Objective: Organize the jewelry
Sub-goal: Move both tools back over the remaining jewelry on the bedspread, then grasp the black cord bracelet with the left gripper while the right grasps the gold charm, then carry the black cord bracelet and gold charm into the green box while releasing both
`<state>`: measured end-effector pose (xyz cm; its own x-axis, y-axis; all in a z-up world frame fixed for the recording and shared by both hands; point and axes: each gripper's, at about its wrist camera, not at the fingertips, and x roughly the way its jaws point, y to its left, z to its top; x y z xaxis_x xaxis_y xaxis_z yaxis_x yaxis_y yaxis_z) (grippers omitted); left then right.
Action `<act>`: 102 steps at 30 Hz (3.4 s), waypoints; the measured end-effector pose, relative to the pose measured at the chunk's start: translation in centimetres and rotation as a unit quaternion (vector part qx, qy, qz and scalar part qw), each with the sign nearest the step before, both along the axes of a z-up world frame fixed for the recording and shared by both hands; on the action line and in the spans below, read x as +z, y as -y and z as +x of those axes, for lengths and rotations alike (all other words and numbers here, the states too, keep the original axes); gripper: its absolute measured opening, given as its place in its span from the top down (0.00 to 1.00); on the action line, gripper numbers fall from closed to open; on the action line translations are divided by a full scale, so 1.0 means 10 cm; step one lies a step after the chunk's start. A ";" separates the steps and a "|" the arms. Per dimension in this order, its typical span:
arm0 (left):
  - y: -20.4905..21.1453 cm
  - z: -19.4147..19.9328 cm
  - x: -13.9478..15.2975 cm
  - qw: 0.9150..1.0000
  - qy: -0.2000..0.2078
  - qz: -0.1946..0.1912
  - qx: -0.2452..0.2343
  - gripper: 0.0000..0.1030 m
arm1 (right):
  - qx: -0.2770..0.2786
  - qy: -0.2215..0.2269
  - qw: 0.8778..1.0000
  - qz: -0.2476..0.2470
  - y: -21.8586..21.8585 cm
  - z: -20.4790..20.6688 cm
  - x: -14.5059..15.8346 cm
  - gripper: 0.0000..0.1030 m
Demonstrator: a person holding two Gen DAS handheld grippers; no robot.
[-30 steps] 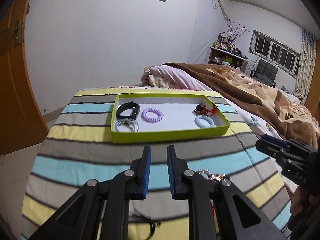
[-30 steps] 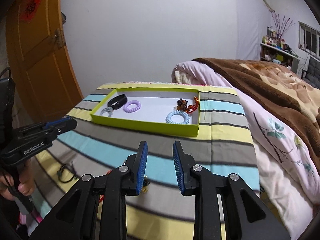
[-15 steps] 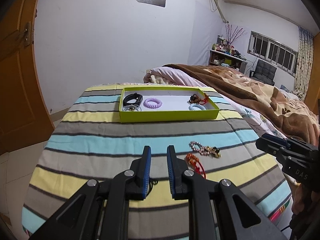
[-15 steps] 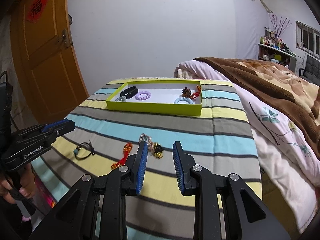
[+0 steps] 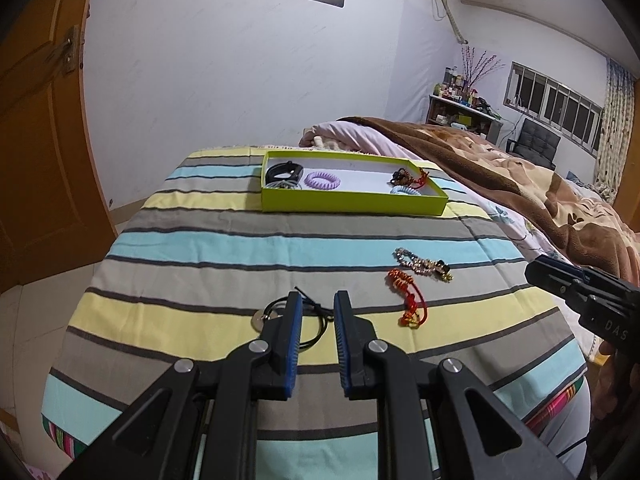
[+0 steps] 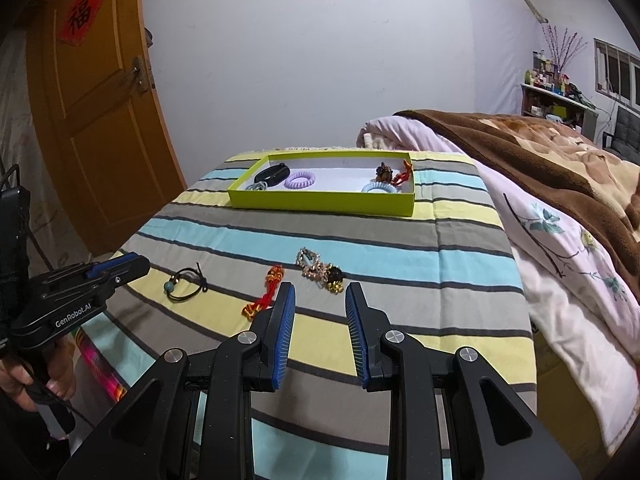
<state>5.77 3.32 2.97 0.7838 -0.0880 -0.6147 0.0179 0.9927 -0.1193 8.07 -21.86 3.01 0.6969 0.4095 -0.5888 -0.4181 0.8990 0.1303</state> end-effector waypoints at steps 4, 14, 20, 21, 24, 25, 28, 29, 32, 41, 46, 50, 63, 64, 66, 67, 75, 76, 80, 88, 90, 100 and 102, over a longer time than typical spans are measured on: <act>-0.04 -0.02 -0.03 1.000 -0.003 -0.003 0.004 0.84 | 0.002 -0.004 1.000 0.003 0.00 0.00 -0.02 0.74; -0.20 -0.01 -0.10 1.000 -0.008 -0.001 0.022 0.84 | 0.010 -0.020 1.000 0.004 -0.04 0.06 -0.12 0.74; -0.38 0.01 -0.17 0.999 -0.016 -0.005 0.045 0.84 | 0.011 -0.029 0.999 0.006 -0.06 0.11 -0.17 0.74; -0.40 0.01 -0.18 0.999 -0.018 -0.007 0.047 0.84 | 0.012 -0.031 0.999 0.006 -0.06 0.11 -0.18 0.74; -0.40 0.04 -0.22 0.999 -0.026 -0.008 0.044 0.84 | 0.015 -0.036 0.999 0.006 -0.09 0.14 -0.21 0.74; -0.38 0.05 -0.23 0.999 -0.029 -0.008 0.041 0.84 | 0.016 -0.037 0.999 0.005 -0.11 0.14 -0.21 0.74; -0.34 0.08 -0.28 0.999 -0.036 -0.009 0.032 0.82 | 0.021 -0.042 0.999 0.004 -0.16 0.16 -0.24 0.74; -0.33 0.10 -0.30 0.999 -0.038 -0.009 0.032 0.81 | 0.022 -0.043 0.999 0.003 -0.17 0.16 -0.25 0.74; -0.31 0.14 -0.34 0.999 -0.043 -0.012 0.029 0.79 | 0.025 -0.048 0.999 0.002 -0.22 0.19 -0.28 0.74; -0.27 0.26 -0.41 0.998 -0.054 -0.005 0.021 0.78 | 0.024 -0.056 0.998 0.000 -0.27 0.32 -0.34 0.74; -0.27 0.34 -0.44 0.998 -0.061 0.004 0.016 0.78 | 0.022 -0.054 0.998 -0.017 -0.27 0.48 -0.34 0.74; -0.24 0.41 -0.47 0.997 -0.069 0.011 0.014 0.78 | 0.031 -0.061 0.997 -0.045 -0.29 0.65 -0.39 0.74; -0.20 0.59 -0.53 0.997 -0.075 0.030 0.015 0.77 | 0.066 -0.089 0.989 -0.097 -0.40 0.96 -0.61 0.74; -0.20 0.60 -0.54 0.996 -0.082 0.029 0.014 0.77 | 0.068 -0.090 0.989 -0.097 -0.41 0.98 -0.61 0.74; -0.19 0.62 -0.54 0.996 -0.084 0.029 0.013 0.77 | 0.071 -0.088 0.988 -0.101 -0.42 0.99 -0.61 0.74; -0.18 0.62 -0.54 0.996 -0.085 0.033 0.012 0.77 | 0.074 -0.085 0.988 -0.105 -0.43 0.98 -0.61 0.80; -0.15 0.62 -0.54 0.995 -0.085 0.045 0.012 0.77 | 0.075 -0.078 0.988 -0.113 -0.45 0.94 -0.60 0.83; -0.14 0.63 -0.55 0.995 -0.085 0.046 0.012 0.77 | 0.076 -0.077 0.988 -0.113 -0.45 0.93 -0.60 0.83; -0.12 0.62 -0.54 0.995 -0.084 0.051 0.011 0.79 | 0.089 -0.076 0.987 -0.111 -0.50 0.83 -0.60 0.83; -0.09 0.56 -0.53 0.995 -0.081 0.054 -0.001 0.80 | 0.067 -0.075 0.989 -0.111 -0.38 0.74 -0.60 0.83; -0.07 0.54 -0.53 0.995 -0.079 0.055 -0.004 0.80 | 0.054 -0.078 0.990 -0.107 -0.31 0.73 -0.60 0.83; -0.01 0.42 -0.40 0.997 -0.059 0.037 -0.017 0.81 | 0.032 -0.064 0.994 -0.081 -0.12 0.58 -0.44 0.83; 0.00 0.39 -0.35 0.998 -0.051 0.034 -0.019 0.81 | 0.031 -0.060 0.995 -0.073 -0.10 0.55 -0.39 0.83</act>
